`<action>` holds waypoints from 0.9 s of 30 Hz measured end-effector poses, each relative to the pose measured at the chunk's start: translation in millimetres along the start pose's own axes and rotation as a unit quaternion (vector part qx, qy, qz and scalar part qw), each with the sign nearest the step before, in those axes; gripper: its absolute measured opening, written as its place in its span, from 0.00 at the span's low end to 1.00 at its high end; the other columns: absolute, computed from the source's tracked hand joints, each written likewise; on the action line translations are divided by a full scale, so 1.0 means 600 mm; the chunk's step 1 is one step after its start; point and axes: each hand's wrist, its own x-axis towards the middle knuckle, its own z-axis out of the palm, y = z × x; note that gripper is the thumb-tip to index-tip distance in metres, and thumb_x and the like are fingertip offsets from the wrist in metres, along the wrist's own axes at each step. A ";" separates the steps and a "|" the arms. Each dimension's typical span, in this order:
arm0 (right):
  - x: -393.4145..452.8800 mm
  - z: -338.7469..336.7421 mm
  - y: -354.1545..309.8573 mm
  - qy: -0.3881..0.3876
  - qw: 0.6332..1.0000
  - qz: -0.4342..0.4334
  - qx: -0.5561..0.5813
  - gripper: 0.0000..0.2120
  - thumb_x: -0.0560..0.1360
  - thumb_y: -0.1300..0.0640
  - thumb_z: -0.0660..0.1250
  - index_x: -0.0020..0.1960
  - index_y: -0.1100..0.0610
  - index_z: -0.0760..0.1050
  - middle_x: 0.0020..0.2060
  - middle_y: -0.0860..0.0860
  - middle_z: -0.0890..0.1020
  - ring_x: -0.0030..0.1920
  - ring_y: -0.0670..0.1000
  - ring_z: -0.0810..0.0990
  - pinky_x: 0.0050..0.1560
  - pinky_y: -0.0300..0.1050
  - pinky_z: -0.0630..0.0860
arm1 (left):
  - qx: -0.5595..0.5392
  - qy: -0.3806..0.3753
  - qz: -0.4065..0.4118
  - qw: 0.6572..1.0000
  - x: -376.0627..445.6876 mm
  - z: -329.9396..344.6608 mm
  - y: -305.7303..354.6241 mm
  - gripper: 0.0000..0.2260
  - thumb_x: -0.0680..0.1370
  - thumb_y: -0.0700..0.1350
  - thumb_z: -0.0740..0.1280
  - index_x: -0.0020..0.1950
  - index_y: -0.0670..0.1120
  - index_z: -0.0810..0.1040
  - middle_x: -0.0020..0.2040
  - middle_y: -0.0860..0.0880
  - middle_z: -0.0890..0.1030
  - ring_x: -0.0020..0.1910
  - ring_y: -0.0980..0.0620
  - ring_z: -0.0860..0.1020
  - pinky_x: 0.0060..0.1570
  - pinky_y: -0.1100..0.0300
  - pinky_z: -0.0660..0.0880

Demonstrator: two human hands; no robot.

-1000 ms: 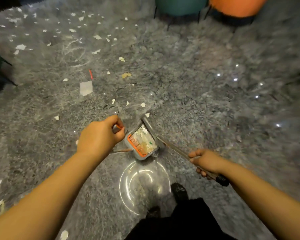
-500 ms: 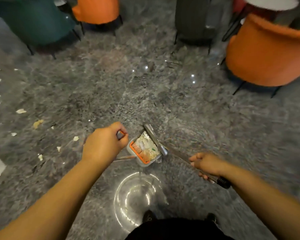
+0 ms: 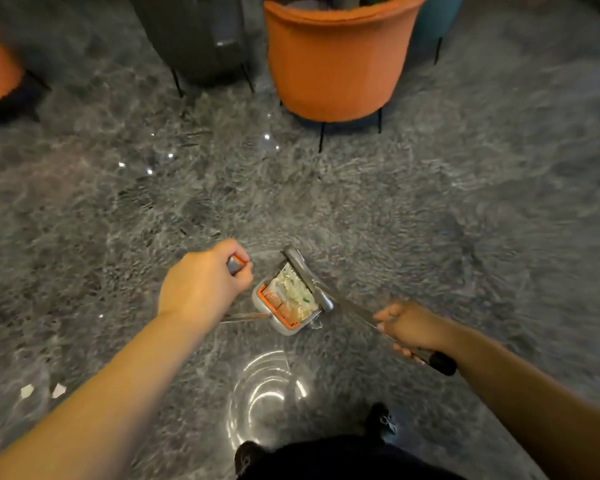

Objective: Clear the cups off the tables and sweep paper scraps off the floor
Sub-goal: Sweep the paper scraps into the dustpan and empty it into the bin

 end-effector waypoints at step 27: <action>0.098 -0.665 0.233 0.184 0.948 0.091 0.245 0.13 0.80 0.62 0.59 0.62 0.63 0.75 0.28 0.53 0.74 0.22 0.48 0.72 0.19 0.37 0.68 | -0.054 -0.102 0.264 0.957 0.448 0.271 0.781 0.05 0.74 0.56 0.69 0.42 0.59 0.74 0.29 0.59 0.76 0.31 0.51 0.76 0.29 0.58 0.72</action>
